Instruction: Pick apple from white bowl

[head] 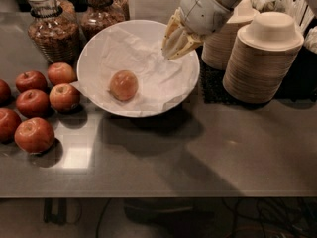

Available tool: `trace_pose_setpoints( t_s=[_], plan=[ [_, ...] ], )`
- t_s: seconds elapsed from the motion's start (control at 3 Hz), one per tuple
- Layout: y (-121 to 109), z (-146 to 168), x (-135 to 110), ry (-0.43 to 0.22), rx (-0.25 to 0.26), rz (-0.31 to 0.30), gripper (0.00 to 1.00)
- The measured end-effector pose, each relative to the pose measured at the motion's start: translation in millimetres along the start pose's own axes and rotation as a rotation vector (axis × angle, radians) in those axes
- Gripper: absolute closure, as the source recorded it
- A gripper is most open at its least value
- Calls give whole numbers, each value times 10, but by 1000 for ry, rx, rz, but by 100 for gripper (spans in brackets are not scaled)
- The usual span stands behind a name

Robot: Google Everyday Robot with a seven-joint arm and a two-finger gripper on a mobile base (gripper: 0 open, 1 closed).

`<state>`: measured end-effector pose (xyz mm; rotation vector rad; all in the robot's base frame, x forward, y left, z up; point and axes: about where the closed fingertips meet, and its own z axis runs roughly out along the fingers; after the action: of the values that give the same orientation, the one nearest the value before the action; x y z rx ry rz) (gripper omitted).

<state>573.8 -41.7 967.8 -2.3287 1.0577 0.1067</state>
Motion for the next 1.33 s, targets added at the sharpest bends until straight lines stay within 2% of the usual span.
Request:
trace_pose_setpoints(
  t_s=[0.33, 0.67, 1.0, 1.33],
  plan=[
    [0, 0, 0, 0, 0, 0, 83],
    [-1, 62, 21, -14, 10, 12, 58],
    [-22, 303, 55, -75, 36, 143, 35],
    [26, 306, -38, -106, 37, 244, 12]
  ],
)
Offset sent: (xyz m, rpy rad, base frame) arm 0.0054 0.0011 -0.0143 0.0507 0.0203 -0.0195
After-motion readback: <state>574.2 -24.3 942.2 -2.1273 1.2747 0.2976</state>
